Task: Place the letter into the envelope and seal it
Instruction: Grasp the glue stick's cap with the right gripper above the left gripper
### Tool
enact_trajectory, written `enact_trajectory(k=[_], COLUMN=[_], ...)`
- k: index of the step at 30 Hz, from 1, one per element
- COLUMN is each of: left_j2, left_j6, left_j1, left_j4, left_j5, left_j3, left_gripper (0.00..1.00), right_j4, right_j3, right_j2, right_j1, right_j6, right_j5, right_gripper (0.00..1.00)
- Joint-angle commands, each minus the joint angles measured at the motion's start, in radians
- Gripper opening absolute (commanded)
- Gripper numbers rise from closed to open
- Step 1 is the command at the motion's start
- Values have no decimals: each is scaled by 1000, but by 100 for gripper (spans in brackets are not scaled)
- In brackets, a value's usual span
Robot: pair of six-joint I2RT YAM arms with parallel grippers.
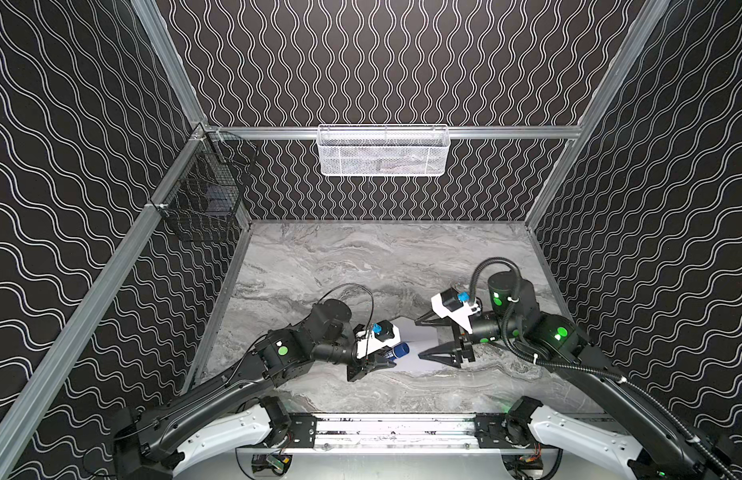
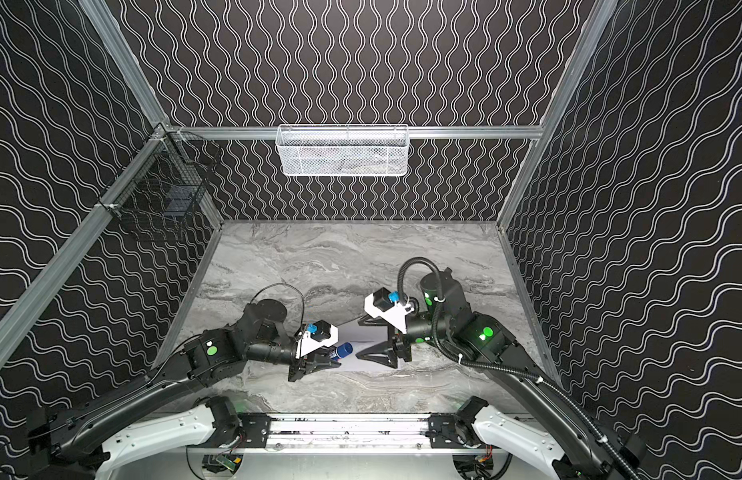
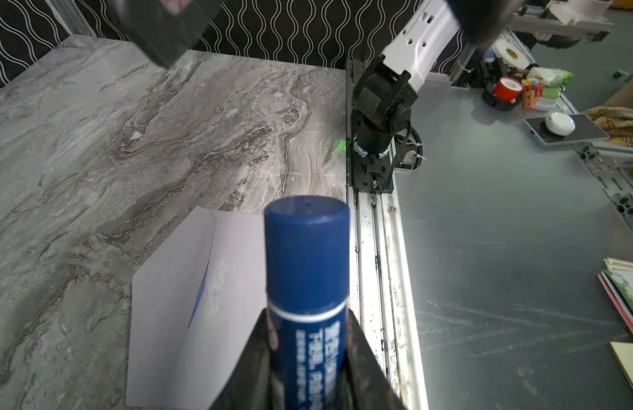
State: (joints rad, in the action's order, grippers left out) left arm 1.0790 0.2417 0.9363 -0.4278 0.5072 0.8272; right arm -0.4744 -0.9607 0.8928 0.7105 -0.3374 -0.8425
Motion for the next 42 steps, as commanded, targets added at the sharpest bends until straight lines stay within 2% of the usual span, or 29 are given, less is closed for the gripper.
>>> enact_trajectory(k=[1,11,19,42], left_j2=[1,0,-15,-5], left_j6=[50,34,-16,-37], left_j1=[-1,-1,-1,-1], left_j4=[28,52,86,87], left_j5=[33,57,62,73], left_j3=[4,-7,-32,-24], left_gripper=[0,0,0,0], right_j4=[123,243,244,238], right_j3=[64,139,122,113], right_j2=[-31,32,70,103], right_j1=[2,87,110,138], right_j6=[-100,29,31,45], right_j5=[-56,-21,-43,-27], right_gripper=[79,72,60,30])
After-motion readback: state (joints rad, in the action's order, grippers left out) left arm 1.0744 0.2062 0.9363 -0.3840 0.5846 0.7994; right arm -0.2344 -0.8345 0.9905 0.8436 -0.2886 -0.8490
